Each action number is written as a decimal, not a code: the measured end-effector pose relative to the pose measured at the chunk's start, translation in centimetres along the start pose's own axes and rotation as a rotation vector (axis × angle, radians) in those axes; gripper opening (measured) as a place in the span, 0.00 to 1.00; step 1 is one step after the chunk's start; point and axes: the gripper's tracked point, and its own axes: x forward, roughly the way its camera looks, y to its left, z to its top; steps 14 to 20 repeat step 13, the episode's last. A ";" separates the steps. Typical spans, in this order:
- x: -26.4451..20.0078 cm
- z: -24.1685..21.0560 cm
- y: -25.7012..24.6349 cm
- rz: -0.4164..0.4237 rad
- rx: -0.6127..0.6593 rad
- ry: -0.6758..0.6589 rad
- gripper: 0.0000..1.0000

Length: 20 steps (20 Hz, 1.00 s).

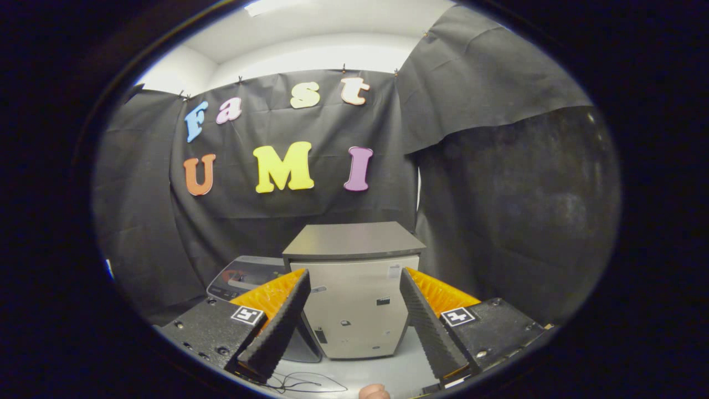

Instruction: Put the clothes into the washing machine and then close the washing machine lid.

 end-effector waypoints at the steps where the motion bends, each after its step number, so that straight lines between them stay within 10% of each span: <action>1: 0.5 0.5 -0.8 -0.005 -0.001 -0.018 1.00; 8: 4.9 3.2 -10.0 -0.079 -0.012 -0.088 1.00; 20: 5.1 1.9 -7.8 -0.021 -0.019 -0.058 0.99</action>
